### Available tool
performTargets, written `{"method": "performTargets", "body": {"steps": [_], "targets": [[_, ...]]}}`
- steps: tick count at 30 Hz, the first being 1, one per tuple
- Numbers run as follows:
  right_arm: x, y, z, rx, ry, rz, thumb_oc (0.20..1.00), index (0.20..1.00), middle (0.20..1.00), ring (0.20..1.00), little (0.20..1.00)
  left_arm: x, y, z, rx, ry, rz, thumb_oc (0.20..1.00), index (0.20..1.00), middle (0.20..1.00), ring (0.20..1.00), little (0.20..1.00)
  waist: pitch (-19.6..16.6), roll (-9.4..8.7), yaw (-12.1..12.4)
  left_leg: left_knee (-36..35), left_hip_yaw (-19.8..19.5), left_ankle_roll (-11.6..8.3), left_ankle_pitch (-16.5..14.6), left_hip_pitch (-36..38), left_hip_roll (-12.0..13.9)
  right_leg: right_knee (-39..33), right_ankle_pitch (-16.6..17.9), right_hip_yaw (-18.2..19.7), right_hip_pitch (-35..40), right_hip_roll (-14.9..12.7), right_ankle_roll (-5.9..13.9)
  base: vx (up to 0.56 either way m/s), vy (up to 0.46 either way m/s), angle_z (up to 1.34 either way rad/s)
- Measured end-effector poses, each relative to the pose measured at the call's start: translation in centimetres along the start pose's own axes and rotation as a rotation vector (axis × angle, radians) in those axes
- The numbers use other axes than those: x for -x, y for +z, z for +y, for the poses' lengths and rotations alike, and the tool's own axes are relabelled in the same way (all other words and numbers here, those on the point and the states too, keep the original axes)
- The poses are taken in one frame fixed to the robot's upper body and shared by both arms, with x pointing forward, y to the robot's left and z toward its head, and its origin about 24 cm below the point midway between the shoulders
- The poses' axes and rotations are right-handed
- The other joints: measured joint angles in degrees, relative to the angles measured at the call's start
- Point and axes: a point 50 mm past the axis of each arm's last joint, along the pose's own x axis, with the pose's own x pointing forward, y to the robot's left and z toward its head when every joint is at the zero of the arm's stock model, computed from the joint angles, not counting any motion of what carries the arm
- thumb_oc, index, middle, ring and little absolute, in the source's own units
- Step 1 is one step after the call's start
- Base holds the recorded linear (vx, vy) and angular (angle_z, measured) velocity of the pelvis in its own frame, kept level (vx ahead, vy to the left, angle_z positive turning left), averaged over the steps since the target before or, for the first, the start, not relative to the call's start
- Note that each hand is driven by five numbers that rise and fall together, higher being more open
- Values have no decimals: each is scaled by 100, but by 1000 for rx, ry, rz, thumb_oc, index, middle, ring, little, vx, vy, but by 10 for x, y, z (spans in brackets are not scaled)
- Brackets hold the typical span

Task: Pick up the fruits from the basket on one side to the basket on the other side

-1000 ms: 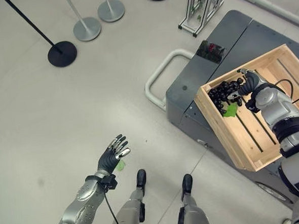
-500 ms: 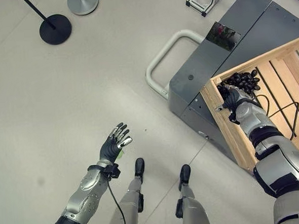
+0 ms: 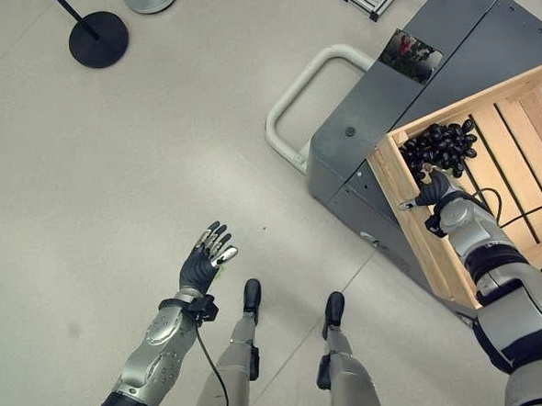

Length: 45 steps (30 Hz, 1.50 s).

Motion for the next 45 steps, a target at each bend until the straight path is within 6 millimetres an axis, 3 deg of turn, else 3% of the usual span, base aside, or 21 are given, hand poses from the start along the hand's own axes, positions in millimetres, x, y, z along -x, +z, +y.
{"method": "performTargets", "body": {"steps": [5,10,11,17,22,25,26,27,28,30,32,33,34,36,37,38,40,41,43,44,45], "targets": [[32,-28,-10,-242,-79,-5,1000,1000,1000,1000,1000,-1,11,16,-3,58,-40,1000,1000,1000,1000,1000,33,-68,-64,-27,16,0,0,105,11,0,-8,-2,89,0,5,13,-57,-1],[56,-48,-5,-520,-123,12,1000,1000,1000,1000,1000,2,17,27,-11,92,-56,1000,1000,1000,1000,1000,62,-160,-197,-62,123,-5,-4,438,38,-2,-20,15,358,10,5,17,-112,-8],[62,-52,0,-568,-119,16,1000,1000,1000,1000,1000,2,17,27,-8,95,-57,1000,1000,1000,1000,1000,63,-165,-316,-60,138,-16,-12,525,54,-3,-48,18,444,41,22,45,-127,-9],[90,-40,18,-827,-162,-91,1000,1000,1000,1000,1000,8,23,36,-1,122,-82,1000,1000,1000,1000,1000,50,-213,-507,-18,319,-115,-87,820,221,-2,-72,174,655,159,-7,51,-114,-16],[92,-36,21,-840,-150,-114,1000,1000,1000,1000,1000,5,27,32,-4,85,-94,1000,1000,1000,1000,1000,41,-200,-664,179,469,-173,-174,900,278,21,-65,335,702,231,-100,42,-89,-20],[89,-38,23,-849,-156,-98,1000,1000,1000,1000,1000,2,32,33,-32,70,-97,1000,1000,1000,1000,1000,34,-197,-631,636,442,-270,-414,951,313,292,-209,491,747,262,-190,136,-81,-29],[88,-36,26,-863,-155,-95,1000,1000,1000,1000,1000,1,36,35,-69,64,-103,1000,1000,1000,1000,1000,36,-228,-601,1123,402,-412,-524,936,300,526,-391,640,754,235,-252,144,-7,-45],[88,-35,28,-873,-152,-100,1000,1000,1000,1000,1000,2,36,37,-87,66,-102,1000,1000,1000,1000,1000,28,-244,-589,1389,364,-421,-521,955,270,646,-505,718,784,182,-268,86,14,-66],[86,-29,31,-881,-135,-114,1000,1000,1000,1000,1000,5,37,42,-101,71,-96,1000,1000,1000,1000,1000,29,-251,-575,2277,178,-443,-530,860,161,979,-717,1003,868,134,-301,67,11,-69],[88,-25,30,-868,-125,-134,1000,1000,1000,1000,1000,8,36,43,-102,65,-93,1000,1000,1000,1000,1000,-42,-239,-541,3300,-168,-426,-360,648,-39,1208,-865,1298,985,40,-315,60,1,-85],[88,-25,28,-842,-130,-134,1000,1000,1000,1000,1000,10,42,34,-93,30,-130,1000,1000,1000,1000,1000,-162,-251,-475,3630,-384,-433,-548,367,-356,1260,-870,1679,875,-17,-335,81,19,-102],[88,-26,29,-830,-125,-126,1000,1000,1000,1000,1000,8,43,29,-77,13,-144,1000,1000,1000,1000,1000,-198,-183,-480,3488,-368,-374,-470,325,-483,1279,-713,1643,828,-15,-325,145,52,-104],[89,-27,34,-830,-115,-114,1000,1000,1000,1000,1000,7,42,27,-70,8,-143,1000,1000,1000,1000,1000,-244,-97,-527,3456,-416,-331,-588,228,-492,1272,-796,1665,828,62,-325,231,85,-83],[90,-27,43,-828,-95,-92,1000,1000,1000,1000,1000,1,42,19,-68,-18,-143,1000,1000,1000,1000,1000,-266,-103,-571,2414,-661,-371,-667,249,-541,1210,-764,1685,808,142,-341,217,109,-62],[90,-25,49,-819,-72,-87,1000,1000,1000,1000,1000,-1,40,17,-69,-26,-131,1000,1000,1000,1000,1000,-264,-71,-590,1607,-828,-260,-588,326,-477,1223,-770,1705,820,169,-250,140,81,-51],[91,-26,52,-815,-66,-82,1000,1000,1000,1000,1000,-4,37,15,-70,-28,-119,1000,1000,1000,1000,1000,-269,-17,-650,1410,-840,-276,-586,285,-446,1182,-798,1697,891,183,-213,204,138,-58],[92,-27,53,-788,-52,-76,1000,1000,1000,1000,1000,-6,29,12,-47,-22,-97,1000,1000,1000,1000,1000,-342,323,-655,1138,-837,-222,-589,307,-223,1142,-869,1724,1035,365,-11,203,141,-49],[93,-28,53,-777,-63,-71,1000,1000,1000,1000,1000,-7,26,10,-35,-13,-88,1000,1000,1000,1000,1000,-388,447,-678,1175,-680,22,-288,350,-191,1143,-1031,1788,1130,394,184,194,159,-32],[96,-27,55,-762,-67,-73,1000,1000,1000,1000,1000,-10,30,7,-67,-22,-101,1000,1000,1000,1000,1000,-442,365,-768,1026,-125,61,-302,342,-301,1129,-1212,2015,1202,188,193,225,239,22],[94,-25,54,-758,-80,-76,1000,1000,1000,1000,1000,-12,34,5,-82,-20,-116,1000,1000,1000,1000,1000,-440,356,-802,1049,286,158,-232,360,-349,881,-1205,2064,1326,-40,326,127,166,19],[91,-20,55,-751,-73,-90,1000,1000,1000,1000,1000,-11,34,7,-88,-13,-119,1000,1000,1000,1000,1000,-442,334,-675,1036,455,366,-195,439,-388,835,-1215,2160,1323,-99,332,195,247,-21]]}}
